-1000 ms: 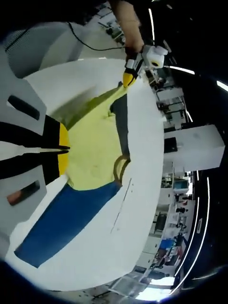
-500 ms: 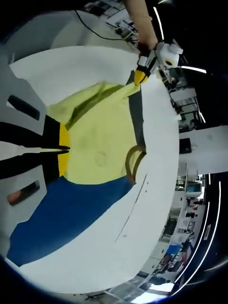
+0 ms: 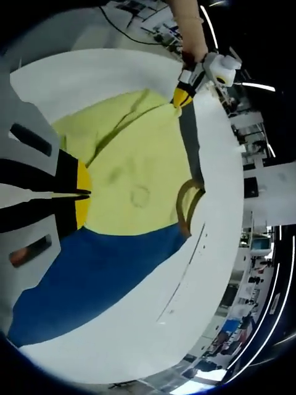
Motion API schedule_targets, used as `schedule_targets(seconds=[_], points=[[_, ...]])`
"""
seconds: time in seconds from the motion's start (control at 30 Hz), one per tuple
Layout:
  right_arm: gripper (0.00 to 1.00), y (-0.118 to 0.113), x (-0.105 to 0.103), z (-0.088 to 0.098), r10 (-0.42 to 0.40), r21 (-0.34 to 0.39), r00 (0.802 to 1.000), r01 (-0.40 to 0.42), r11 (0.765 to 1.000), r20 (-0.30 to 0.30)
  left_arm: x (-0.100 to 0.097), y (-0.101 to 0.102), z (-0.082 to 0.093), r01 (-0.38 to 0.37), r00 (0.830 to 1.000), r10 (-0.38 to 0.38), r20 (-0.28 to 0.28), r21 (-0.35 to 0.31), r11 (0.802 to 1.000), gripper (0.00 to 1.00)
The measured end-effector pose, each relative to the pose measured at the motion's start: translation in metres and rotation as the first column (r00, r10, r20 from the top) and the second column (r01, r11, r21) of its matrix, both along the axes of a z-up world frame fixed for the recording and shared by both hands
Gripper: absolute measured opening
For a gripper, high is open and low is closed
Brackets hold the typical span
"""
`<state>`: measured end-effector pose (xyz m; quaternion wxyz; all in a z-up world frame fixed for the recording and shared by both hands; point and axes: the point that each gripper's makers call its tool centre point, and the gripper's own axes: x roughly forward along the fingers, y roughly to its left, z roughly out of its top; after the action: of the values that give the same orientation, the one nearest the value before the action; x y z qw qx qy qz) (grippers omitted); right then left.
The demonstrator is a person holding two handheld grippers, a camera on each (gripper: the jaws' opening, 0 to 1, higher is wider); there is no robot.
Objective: Fold the garment on the visible template until the final outline fits inside the template.
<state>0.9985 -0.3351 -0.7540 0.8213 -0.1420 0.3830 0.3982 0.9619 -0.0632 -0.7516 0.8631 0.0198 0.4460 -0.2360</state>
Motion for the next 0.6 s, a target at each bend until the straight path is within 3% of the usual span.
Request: schedule_targets(seconds=[0.2,0.4,0.6], points=[[0.02,-0.0005,0.0006,-0.0079,0.001,-0.019,1.0,-0.001,1.0,0.0,0.001,0.0018,-0.0101,-0.006,1.0,0.006,-0.018,-0.002,1.0,0.0],[0.02,0.0035,0.0007,-0.009,0.061,-0.027,0.996,-0.059,0.998,0.07,-0.0017,0.0013,-0.0108,-0.011,1.0,0.011,-0.021,-0.005,1.0,0.0],[0.05,-0.002,0.0067,-0.0081,0.016,-0.027,0.996,-0.013,1.0,0.093,-0.0007,0.0017,-0.0103,-0.009,1.0,0.009,-0.022,-0.002,1.0,0.0]])
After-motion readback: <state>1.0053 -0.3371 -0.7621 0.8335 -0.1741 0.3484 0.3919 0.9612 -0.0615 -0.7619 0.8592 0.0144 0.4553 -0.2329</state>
